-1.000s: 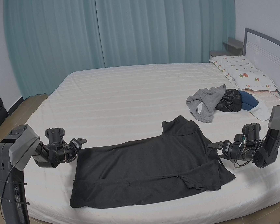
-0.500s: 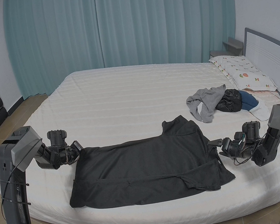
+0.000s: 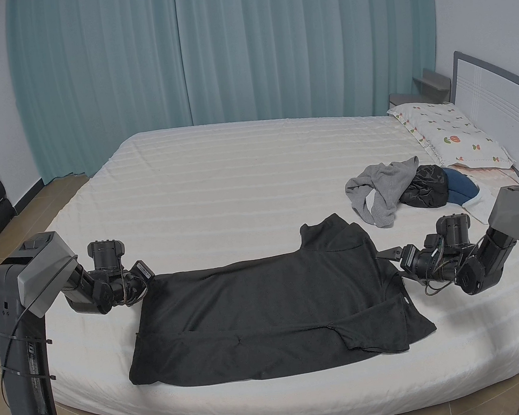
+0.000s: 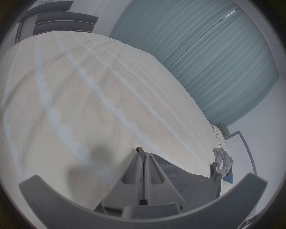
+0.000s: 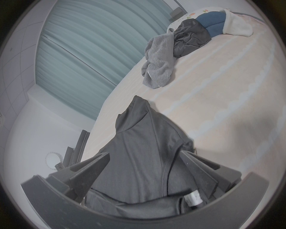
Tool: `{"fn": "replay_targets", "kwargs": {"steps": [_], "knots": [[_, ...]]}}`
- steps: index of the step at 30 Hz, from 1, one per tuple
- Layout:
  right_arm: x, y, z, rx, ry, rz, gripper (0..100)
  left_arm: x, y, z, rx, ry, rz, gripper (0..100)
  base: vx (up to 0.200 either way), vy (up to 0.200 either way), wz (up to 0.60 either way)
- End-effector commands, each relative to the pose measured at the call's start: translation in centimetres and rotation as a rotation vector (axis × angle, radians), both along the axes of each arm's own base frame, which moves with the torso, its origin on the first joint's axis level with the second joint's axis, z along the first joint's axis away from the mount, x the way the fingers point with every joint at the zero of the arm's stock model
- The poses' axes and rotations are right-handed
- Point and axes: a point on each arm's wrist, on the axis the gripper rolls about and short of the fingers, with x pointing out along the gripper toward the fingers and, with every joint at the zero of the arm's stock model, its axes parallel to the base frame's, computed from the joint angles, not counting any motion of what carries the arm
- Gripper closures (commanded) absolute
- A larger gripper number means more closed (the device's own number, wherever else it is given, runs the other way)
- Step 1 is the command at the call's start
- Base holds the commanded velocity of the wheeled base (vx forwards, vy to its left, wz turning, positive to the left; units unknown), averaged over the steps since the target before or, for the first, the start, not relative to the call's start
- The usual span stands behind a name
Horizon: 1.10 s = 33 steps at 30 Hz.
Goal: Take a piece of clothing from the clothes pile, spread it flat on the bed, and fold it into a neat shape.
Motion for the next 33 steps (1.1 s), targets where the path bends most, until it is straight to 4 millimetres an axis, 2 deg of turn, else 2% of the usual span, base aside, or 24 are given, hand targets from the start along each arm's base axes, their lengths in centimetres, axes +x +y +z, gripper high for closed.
{"fn": "replay_targets", "kwargs": {"steps": [1,5,9,13,21,27,28,33], "knots": [[3.3,0.4,0.7,-0.026,-0.027,-0.015,0,-0.1,-0.1,1.0,-0.039,-0.011,0.028,100,0.0,0.0,0.0],[5.4,1.0,0.6,-0.069,-0.061,0.002,0,-0.2,0.2,1.2,-0.058,-0.008,0.047,100,0.0,0.0,0.0],[7.3,1.4,-1.9,-0.131,-0.045,0.039,0,-0.3,0.3,1.1,-0.059,-0.005,0.049,100,0.0,0.0,0.0],[9.2,2.6,-3.2,-0.177,-0.062,0.033,0,-0.6,0.3,0.9,-0.059,0.006,0.05,100,0.0,0.0,0.0],[13.2,3.6,-3.1,-0.175,-0.097,0.028,0,-0.7,0.3,0.7,-0.058,0.011,0.05,100,0.0,0.0,0.0],[14.3,3.7,-3.3,-0.185,-0.091,0.011,0,-0.6,0.4,0.8,-0.058,0.01,0.05,100,0.0,0.0,0.0],[14.5,3.6,-3.4,-0.184,-0.1,0.009,100,-0.6,0.4,0.8,-0.058,0.008,0.05,100,0.0,0.0,0.0],[14.5,3.3,-2.6,-0.181,-0.113,0.002,100,-0.6,0.5,0.7,-0.058,0.01,0.053,100,0.0,0.0,0.0]]}}
